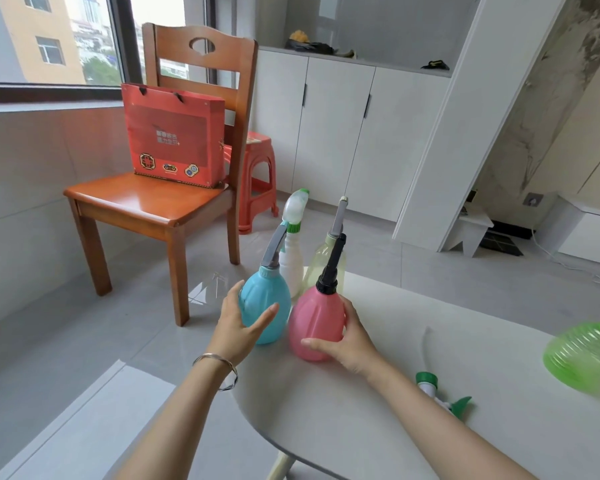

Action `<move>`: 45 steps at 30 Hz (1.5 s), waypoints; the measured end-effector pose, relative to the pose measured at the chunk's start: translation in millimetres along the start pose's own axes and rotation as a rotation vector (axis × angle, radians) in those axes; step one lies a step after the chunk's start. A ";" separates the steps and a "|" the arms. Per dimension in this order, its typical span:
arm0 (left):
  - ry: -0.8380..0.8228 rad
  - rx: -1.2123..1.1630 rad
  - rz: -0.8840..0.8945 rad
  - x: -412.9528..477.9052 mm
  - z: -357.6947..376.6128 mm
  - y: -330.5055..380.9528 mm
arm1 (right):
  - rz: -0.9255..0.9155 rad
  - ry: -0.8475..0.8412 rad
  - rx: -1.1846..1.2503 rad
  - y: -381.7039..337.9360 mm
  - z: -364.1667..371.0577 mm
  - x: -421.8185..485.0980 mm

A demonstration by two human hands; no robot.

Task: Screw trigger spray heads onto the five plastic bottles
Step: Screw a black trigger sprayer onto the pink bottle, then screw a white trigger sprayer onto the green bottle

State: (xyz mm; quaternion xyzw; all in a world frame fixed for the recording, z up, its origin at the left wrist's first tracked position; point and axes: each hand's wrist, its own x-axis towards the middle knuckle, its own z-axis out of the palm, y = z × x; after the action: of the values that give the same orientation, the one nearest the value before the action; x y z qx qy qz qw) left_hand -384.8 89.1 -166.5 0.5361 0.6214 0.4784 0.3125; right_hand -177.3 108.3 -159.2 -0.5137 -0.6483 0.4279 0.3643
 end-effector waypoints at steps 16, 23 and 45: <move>-0.032 -0.041 0.008 2.5 2.4 -3.0 | 0.014 -0.053 -0.008 3.2 1.9 -0.9; 0.024 -0.003 -0.012 -2.5 -0.2 0.0 | -0.034 -0.044 0.010 -1.0 -2.3 -7.7; -0.208 0.461 0.673 -61.5 168.2 164.8 | -0.241 0.377 -0.346 -11.2 -254.2 -100.5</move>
State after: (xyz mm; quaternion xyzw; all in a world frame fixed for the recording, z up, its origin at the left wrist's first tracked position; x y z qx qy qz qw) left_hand -158.5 68.0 -79.2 0.8104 0.4675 0.3456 0.0718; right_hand 71.4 54.7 -58.5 -0.5581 -0.6887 0.1615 0.4338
